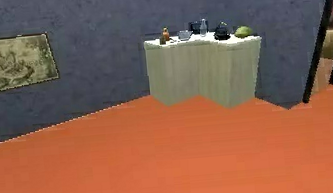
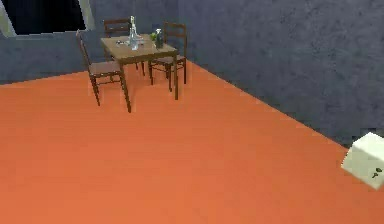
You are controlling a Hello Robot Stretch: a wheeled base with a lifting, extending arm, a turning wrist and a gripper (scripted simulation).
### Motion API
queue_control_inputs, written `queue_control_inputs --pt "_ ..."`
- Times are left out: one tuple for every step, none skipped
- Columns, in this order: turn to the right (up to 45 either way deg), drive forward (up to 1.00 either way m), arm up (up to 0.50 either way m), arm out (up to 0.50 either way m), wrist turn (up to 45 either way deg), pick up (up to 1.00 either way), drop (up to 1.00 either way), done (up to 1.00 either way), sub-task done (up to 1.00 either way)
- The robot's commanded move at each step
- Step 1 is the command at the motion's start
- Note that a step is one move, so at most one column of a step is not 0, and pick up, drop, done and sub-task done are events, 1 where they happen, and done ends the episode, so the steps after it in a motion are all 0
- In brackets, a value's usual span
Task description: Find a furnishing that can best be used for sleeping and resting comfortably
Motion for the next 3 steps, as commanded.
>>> queue_control_inputs --pt "45.0 0.00 0.00 0.00 0.0 0.00 0.00 0.00 0.00" --pt "3.0 0.00 0.00 0.00 0.0 0.00 0.00 0.00 0.00" --pt "0.0 1.00 0.00 0.00 0.0 0.00 0.00 0.00 0.00"
